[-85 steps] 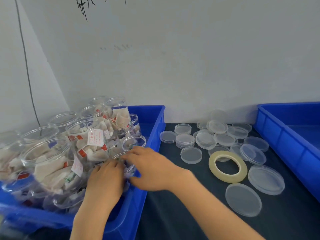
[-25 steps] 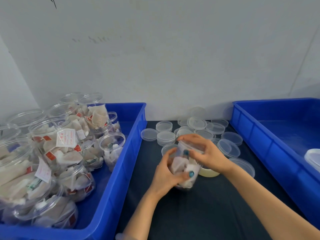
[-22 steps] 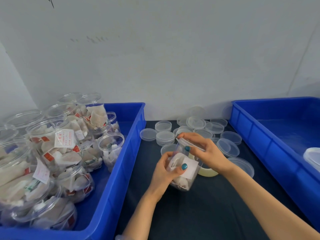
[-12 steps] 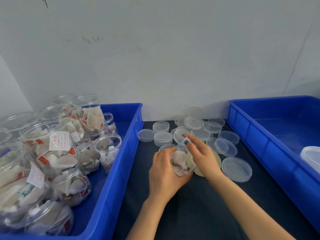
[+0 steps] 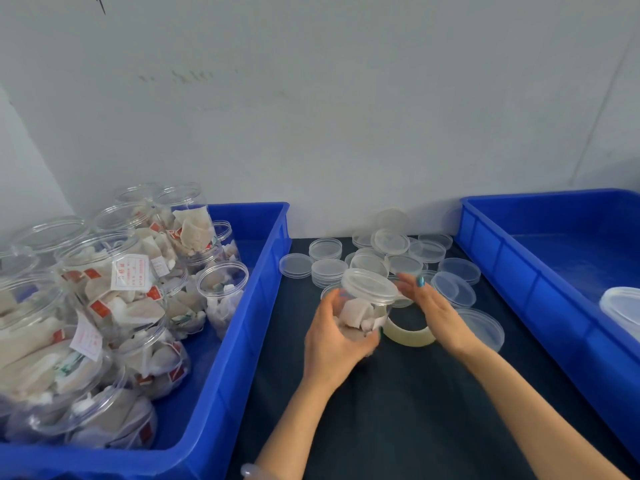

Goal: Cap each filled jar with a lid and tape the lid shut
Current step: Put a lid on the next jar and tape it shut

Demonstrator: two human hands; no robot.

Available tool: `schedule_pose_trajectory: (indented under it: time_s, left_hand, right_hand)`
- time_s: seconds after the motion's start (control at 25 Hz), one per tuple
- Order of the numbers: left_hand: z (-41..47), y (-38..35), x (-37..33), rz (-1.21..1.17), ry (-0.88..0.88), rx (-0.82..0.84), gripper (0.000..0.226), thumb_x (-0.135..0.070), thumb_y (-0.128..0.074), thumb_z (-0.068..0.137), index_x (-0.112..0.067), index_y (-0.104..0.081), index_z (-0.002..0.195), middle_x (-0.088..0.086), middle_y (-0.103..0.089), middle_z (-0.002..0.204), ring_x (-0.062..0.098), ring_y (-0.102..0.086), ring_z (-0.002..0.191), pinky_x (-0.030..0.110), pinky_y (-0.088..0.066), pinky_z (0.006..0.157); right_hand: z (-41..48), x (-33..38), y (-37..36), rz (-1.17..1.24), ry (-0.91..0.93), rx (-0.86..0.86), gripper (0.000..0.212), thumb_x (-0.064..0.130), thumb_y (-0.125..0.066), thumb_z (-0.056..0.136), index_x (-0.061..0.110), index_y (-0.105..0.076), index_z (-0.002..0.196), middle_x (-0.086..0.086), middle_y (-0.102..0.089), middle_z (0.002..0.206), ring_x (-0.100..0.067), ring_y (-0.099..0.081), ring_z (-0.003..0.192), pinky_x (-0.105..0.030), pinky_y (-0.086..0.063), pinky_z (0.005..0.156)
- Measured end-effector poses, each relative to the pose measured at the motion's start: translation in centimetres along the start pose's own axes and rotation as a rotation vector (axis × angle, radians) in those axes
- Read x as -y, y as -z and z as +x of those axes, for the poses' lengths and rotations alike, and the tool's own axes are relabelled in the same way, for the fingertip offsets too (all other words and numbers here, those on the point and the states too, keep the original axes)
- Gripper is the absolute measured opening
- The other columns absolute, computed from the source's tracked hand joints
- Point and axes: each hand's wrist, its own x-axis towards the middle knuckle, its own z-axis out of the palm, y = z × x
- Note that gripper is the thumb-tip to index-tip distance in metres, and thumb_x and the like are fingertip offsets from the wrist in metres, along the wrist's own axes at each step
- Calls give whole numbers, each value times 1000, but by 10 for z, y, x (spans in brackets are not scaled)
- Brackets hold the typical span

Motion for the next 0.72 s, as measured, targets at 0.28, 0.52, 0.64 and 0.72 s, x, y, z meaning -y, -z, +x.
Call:
schedule_pose_trajectory:
  time_s: [0.28, 0.52, 0.64, 0.72]
  left_hand:
    - [3, -12, 9, -258, 27, 183, 84, -15, -83, 77, -39, -28, 136, -20, -48, 136, -9, -49, 121, 22, -48, 100]
    - [-12, -14, -20, 4, -262, -191, 105, -34, -82, 75, -19, -15, 154, -3, -21, 158, 11, -20, 148, 29, -26, 120]
    - [-6, -8, -48, 308, -599, -240, 70, -39, -63, 88, -20, -35, 149, -4, -30, 155, 13, -24, 145, 31, -28, 118]
    - [0, -8, -66, 391, -662, -176, 59, -36, -58, 94, -17, -42, 147, -3, -40, 151, 14, -31, 143, 35, -34, 116]
  right_hand:
    - [-12, -52, 29, -1135, 146, 120, 49, 44, -56, 96, 32, -46, 143, 14, -43, 149, -12, -17, 148, -34, -11, 123]
    - [-23, -28, 29, -743, 202, -221, 19, 14, -50, 100, 25, -60, 112, 9, -65, 111, -15, -57, 112, -32, -45, 95]
    - [-33, -9, 26, -329, 156, -280, 22, 15, -38, 105, 31, -53, 106, 13, -62, 94, -7, -59, 82, -26, -45, 67]
    - [-42, 3, 19, -127, 256, -292, 23, 14, -36, 106, 27, -55, 109, 12, -60, 94, -8, -55, 86, -24, -46, 75]
